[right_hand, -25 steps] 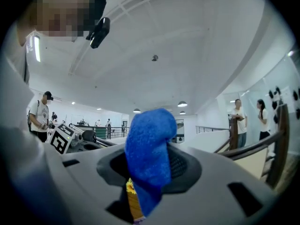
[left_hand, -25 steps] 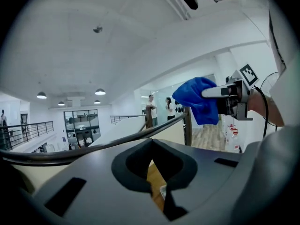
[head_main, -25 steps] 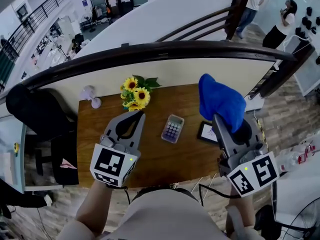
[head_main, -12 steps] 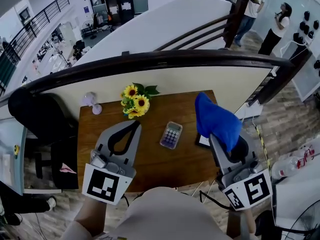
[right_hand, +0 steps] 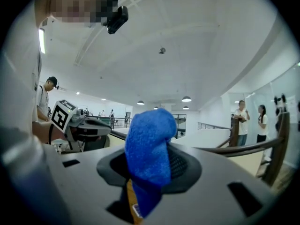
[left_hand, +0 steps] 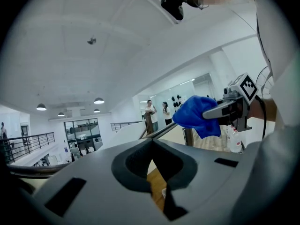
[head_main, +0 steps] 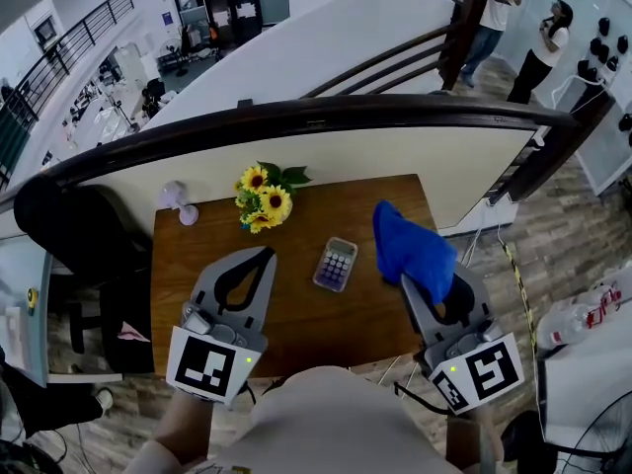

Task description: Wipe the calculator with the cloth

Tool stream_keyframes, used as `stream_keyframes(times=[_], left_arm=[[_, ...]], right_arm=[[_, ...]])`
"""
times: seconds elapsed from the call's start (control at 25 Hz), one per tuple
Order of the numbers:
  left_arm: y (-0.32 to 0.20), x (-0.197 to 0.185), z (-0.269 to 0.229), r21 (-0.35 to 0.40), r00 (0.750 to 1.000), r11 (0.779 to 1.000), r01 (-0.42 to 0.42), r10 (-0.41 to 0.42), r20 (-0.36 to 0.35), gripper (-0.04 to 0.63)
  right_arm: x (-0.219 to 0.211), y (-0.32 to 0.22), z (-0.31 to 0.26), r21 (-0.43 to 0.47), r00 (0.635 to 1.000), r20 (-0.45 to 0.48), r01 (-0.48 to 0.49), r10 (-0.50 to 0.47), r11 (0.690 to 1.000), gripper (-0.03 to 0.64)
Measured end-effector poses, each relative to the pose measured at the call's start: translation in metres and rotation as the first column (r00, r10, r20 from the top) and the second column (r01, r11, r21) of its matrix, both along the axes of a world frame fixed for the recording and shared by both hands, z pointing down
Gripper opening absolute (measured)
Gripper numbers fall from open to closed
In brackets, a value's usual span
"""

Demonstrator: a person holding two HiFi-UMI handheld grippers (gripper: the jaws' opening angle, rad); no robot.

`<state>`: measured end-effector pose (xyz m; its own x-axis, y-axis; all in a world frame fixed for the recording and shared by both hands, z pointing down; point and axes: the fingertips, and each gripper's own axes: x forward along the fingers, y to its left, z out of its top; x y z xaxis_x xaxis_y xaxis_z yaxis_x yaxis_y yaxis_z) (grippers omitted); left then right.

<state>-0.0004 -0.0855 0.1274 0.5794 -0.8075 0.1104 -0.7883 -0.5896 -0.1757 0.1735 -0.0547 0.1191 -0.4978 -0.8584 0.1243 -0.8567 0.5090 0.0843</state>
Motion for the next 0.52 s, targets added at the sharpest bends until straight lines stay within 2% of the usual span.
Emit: stream_keyframes(times=[0.52], left_arm=[[-0.0049, -0.0029, -0.0045, -0.003, 1.0, 1.0, 0.018, -0.018, 0.001, 0.002]], right_arm=[[0.0066, -0.0065, -0.0028, 0.002, 1.0, 0.005, -0.013, 0.013, 1.0, 0.149]])
